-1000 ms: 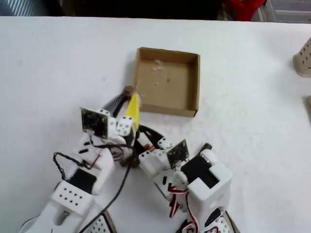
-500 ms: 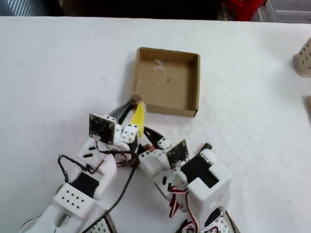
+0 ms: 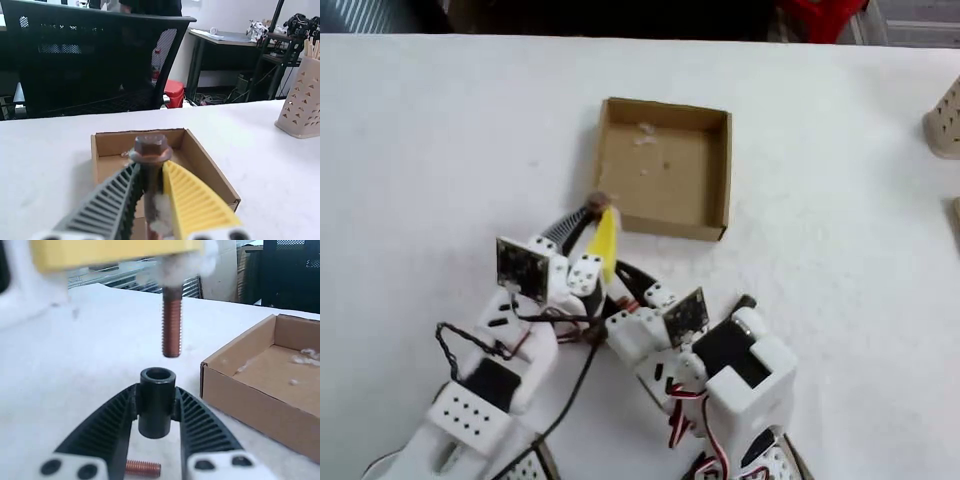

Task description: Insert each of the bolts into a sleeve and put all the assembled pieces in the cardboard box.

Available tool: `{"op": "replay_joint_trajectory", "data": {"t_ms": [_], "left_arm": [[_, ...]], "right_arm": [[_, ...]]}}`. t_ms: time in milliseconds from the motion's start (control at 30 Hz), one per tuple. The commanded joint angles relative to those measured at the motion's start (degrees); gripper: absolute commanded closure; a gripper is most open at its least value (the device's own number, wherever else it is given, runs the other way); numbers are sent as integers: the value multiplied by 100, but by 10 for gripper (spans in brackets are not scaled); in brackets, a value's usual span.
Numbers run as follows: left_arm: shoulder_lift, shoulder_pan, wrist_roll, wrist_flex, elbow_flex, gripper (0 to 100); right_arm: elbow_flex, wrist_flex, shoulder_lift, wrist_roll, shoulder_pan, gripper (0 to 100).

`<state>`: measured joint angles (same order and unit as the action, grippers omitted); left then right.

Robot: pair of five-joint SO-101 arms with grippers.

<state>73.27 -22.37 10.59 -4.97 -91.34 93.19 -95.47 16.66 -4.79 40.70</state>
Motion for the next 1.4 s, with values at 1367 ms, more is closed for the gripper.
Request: {"op": "replay_joint_trajectory", "data": {"t_ms": [1367], "left_arm": [[1560,-207,-44,2022,-598,977]], "right_arm": [[9,-154,-84,-62,-92,982]]}}
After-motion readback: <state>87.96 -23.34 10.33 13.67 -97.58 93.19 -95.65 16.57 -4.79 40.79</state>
